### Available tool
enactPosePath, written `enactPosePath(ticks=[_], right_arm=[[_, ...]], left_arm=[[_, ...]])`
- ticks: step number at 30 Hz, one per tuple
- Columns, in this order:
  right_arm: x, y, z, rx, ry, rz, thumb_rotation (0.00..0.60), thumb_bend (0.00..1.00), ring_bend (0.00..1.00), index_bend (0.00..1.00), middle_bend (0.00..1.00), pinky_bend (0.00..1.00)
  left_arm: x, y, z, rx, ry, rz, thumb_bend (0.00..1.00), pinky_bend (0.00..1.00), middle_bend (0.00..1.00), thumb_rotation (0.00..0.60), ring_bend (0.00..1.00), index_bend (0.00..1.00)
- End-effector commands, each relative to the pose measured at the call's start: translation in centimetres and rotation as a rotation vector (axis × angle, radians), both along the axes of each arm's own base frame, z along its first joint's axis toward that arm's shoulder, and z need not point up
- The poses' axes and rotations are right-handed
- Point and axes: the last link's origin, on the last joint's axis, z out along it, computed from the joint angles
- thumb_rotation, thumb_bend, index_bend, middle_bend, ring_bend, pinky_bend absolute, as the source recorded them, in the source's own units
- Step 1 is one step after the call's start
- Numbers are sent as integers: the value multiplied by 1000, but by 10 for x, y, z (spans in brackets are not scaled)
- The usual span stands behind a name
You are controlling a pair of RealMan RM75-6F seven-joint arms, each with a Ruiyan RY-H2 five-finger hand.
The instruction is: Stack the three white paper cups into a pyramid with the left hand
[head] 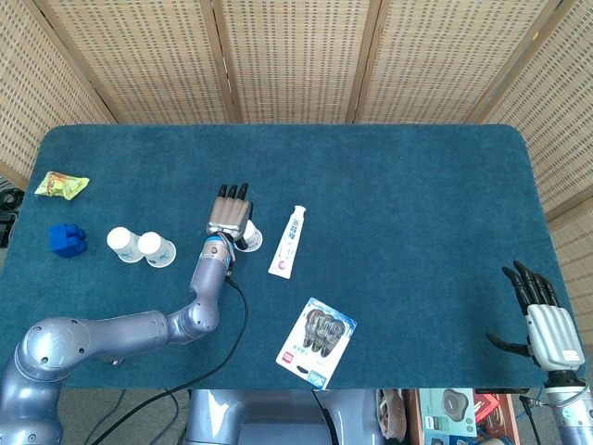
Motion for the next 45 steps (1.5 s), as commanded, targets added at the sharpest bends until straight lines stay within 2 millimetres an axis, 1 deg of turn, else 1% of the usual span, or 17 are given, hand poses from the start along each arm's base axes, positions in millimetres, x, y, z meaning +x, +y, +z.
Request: enactPosePath(ticks=[1, 5, 8, 12, 15, 20, 22, 24, 27, 32, 34, 37, 41, 43, 45], right_arm=[[0, 0, 0, 1, 2, -1, 600, 0, 0, 0, 0, 0], [0, 0, 1, -6, 1, -3, 600, 0, 0, 0, 0, 0], [0, 0, 1, -6, 3, -4, 600, 0, 0, 0, 0, 0], [1, 1, 2, -10, 7, -1, 600, 0, 0, 0, 0, 0], [2, 1, 2, -11, 9, 2, 600, 0, 0, 0, 0, 0], [4, 2, 1, -11, 18, 9, 600, 0, 0, 0, 0, 0], [6, 3, -1, -7, 27, 15, 600, 0, 0, 0, 0, 0], [7, 3, -2, -6, 33, 18, 600, 0, 0, 0, 0, 0], [9, 4, -3, -7, 43, 24, 600, 0, 0, 0, 0, 0], [10, 5, -4, -9, 54, 24, 600, 0, 0, 0, 0, 0], [10, 5, -4, -10, 58, 26, 600, 0, 0, 0, 0, 0], [11, 5, -6, -8, 64, 28, 600, 0, 0, 0, 0, 0], [13, 6, -8, -3, 71, 29, 600, 0, 0, 0, 0, 0], [13, 6, -8, -1, 73, 29, 600, 0, 0, 0, 0, 0], [13, 6, -8, -1, 75, 31, 600, 0, 0, 0, 0, 0]], left_arm=[[-2, -1, 2, 3, -3, 0, 163, 0, 0, 600, 0, 469], [-4, -3, 9, 9, -11, -4, 163, 0, 0, 600, 0, 470], [-4, -5, 18, 16, -18, -16, 163, 0, 0, 600, 0, 470], [-2, -7, 45, 44, -39, -27, 164, 0, 0, 600, 0, 470], [-2, -11, 70, 61, -64, -25, 163, 0, 0, 600, 0, 470], [-12, -18, 106, 94, -66, -22, 164, 0, 0, 600, 0, 470], [-24, -23, 130, 120, -52, -9, 164, 0, 0, 600, 0, 470], [-34, -26, 146, 137, -50, 4, 164, 0, 0, 600, 0, 470], [-54, -32, 173, 168, -45, 35, 163, 0, 0, 600, 0, 470], [-87, -41, 206, 193, -41, 100, 163, 0, 0, 600, 0, 470], [-101, -44, 216, 207, -38, 130, 163, 0, 0, 600, 0, 470], [-123, -50, 226, 205, -28, 169, 163, 0, 0, 600, 0, 470], [-150, -58, 230, 192, -29, 219, 163, 0, 0, 600, 0, 470], [-158, -59, 228, 185, -27, 227, 162, 0, 0, 600, 0, 470], [-162, -59, 226, 178, -30, 229, 163, 0, 0, 600, 0, 470]])
